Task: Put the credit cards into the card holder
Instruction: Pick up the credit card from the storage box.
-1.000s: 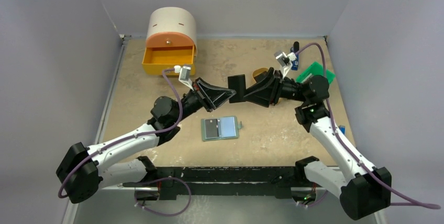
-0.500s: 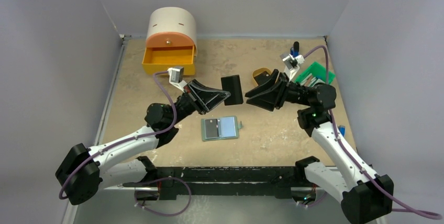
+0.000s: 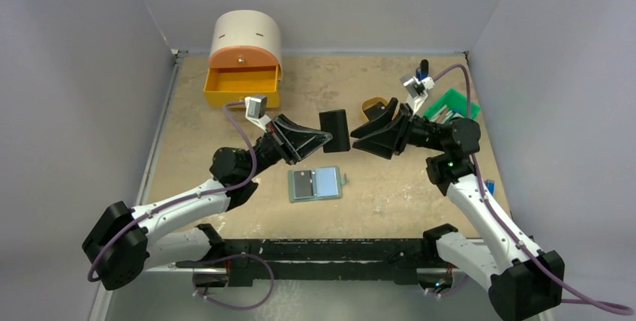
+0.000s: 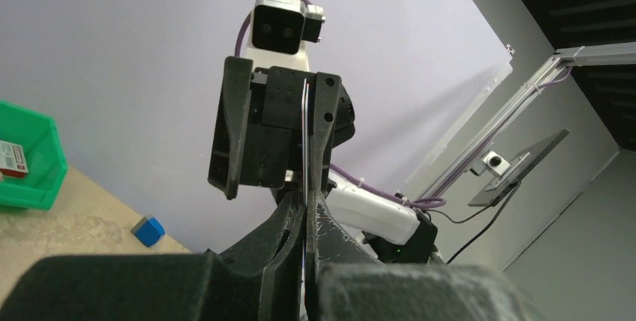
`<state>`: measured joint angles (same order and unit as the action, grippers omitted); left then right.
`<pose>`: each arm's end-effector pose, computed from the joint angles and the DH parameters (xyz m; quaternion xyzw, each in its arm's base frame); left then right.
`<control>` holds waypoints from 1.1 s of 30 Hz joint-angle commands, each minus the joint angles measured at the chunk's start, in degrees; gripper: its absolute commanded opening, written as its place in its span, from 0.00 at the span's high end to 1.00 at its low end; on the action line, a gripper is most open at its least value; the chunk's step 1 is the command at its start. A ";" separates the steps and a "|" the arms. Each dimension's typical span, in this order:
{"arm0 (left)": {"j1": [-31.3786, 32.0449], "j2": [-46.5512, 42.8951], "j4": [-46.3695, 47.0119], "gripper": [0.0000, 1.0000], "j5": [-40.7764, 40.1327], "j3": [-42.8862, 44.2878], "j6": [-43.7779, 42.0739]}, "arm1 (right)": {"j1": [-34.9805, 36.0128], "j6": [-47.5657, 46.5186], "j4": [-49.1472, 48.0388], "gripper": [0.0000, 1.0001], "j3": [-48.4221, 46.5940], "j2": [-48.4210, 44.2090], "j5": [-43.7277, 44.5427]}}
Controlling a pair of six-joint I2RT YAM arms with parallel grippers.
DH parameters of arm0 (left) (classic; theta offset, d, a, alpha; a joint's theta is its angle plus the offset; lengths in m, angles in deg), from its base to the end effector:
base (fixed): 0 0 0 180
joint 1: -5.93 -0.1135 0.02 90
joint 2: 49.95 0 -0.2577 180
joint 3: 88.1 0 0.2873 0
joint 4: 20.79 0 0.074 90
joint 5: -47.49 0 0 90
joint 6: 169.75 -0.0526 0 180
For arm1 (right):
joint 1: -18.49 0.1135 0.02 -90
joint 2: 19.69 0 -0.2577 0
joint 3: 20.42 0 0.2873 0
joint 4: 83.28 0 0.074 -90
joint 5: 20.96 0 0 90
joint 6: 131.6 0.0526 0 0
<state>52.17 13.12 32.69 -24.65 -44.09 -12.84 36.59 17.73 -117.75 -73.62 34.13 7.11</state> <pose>0.1801 -0.2113 0.3196 0.0525 0.4777 -0.7693 0.4210 0.2110 0.1178 0.3734 -0.2828 0.5376 0.6621 0.4389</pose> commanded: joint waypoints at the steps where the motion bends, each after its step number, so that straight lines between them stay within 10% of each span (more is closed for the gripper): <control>1: -0.20 0.68 3.57 1.00 1.37 1.38 0.61 | 0.51 -0.48 -1.24 0.48 -3.87 -0.78 1.46; 33: -0.19 3.78 8.38 1.00 2.81 2.60 3.85 | 0.80 -12.97 18.48 0.70 -6.87 -0.06 2.79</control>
<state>51.69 16.85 34.16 -23.68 -44.06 -11.18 36.88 7.54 -101.51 -78.23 34.18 8.24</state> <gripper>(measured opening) 0.014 0.302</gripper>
